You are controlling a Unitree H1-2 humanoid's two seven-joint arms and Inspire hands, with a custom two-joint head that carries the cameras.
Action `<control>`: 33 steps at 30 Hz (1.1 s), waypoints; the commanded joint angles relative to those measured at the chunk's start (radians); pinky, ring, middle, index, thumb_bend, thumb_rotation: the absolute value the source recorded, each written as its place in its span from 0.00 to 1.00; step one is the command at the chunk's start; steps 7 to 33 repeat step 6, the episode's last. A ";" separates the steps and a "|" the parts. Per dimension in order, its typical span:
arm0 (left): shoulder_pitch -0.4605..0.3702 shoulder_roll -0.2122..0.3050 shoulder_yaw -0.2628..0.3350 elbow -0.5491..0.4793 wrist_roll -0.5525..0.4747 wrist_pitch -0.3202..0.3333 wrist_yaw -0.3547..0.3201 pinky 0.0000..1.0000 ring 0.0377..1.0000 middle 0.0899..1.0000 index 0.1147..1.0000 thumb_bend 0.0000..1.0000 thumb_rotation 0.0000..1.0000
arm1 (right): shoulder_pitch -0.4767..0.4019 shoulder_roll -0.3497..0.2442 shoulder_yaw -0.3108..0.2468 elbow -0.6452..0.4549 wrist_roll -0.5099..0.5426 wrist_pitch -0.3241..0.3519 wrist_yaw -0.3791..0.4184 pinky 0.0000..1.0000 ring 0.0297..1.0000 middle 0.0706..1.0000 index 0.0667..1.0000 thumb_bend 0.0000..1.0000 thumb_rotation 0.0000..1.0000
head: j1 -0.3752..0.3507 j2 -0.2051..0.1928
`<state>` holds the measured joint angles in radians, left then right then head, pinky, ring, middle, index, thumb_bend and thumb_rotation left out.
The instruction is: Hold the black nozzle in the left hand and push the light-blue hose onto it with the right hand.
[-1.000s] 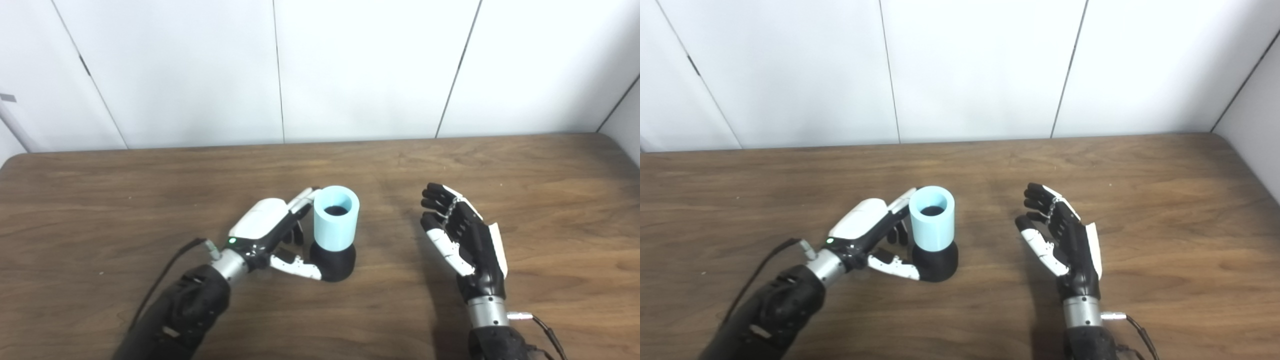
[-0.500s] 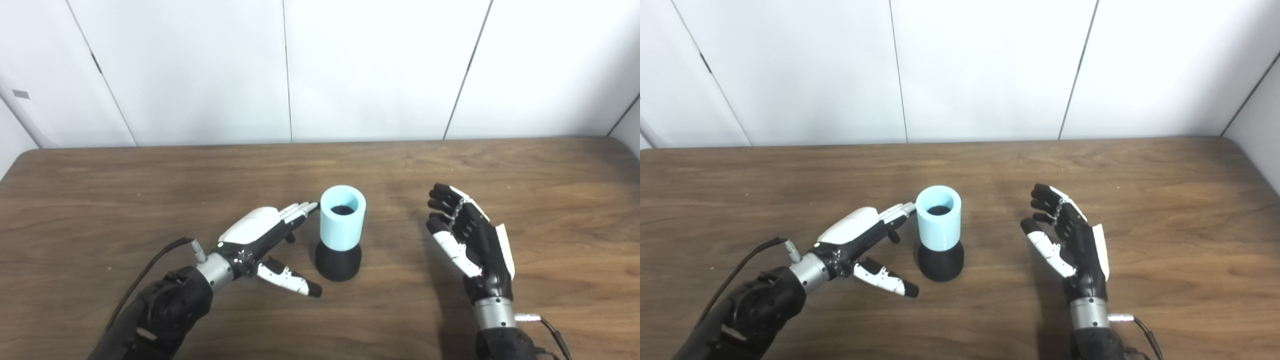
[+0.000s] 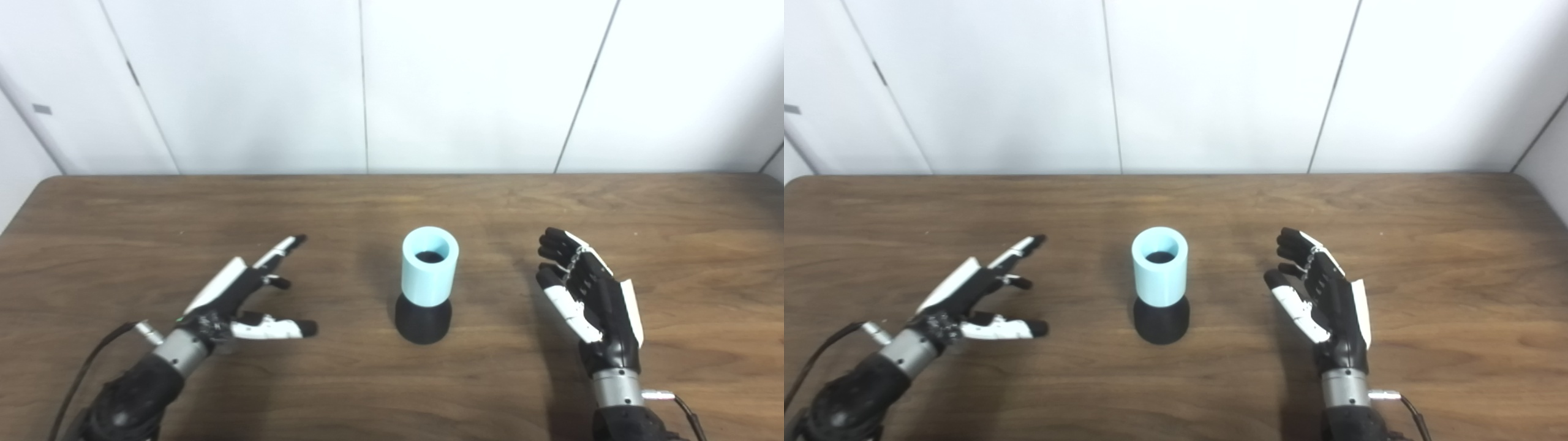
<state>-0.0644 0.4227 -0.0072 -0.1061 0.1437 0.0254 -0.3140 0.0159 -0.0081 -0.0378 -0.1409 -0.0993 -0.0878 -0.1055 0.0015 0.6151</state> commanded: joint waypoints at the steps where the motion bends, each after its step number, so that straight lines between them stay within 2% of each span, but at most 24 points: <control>1: 0.034 -0.053 0.074 0.031 -0.106 -0.026 0.059 0.94 0.99 1.00 1.00 0.69 0.78 | -0.034 0.001 -0.021 -0.011 -0.001 -0.022 -0.022 0.70 0.74 0.74 0.73 0.47 0.56 | 0.000 0.000; 3: 0.046 -0.126 0.136 0.030 -0.198 -0.043 0.100 0.92 0.96 0.96 0.97 0.46 0.93 | -0.040 0.003 -0.036 0.000 0.010 -0.021 -0.029 0.70 0.74 0.74 0.72 0.38 0.48 | -0.002 -0.001; 5: 0.052 -0.183 0.182 0.034 -0.256 -0.065 0.135 0.89 0.93 0.91 0.93 0.34 0.94 | -0.046 0.007 -0.051 0.009 0.025 -0.024 -0.035 0.69 0.73 0.73 0.72 0.32 0.40 | -0.003 -0.003; 6: 0.053 -0.205 0.198 0.039 -0.276 -0.079 0.146 0.88 0.91 0.90 0.91 0.31 0.91 | -0.048 0.009 -0.058 0.017 0.038 -0.030 -0.036 0.68 0.72 0.72 0.71 0.29 0.36 | -0.002 -0.003; 33: 0.053 -0.205 0.198 0.039 -0.276 -0.079 0.146 0.88 0.91 0.90 0.91 0.31 0.91 | -0.048 0.009 -0.058 0.017 0.038 -0.030 -0.036 0.68 0.72 0.72 0.71 0.29 0.36 | -0.002 -0.003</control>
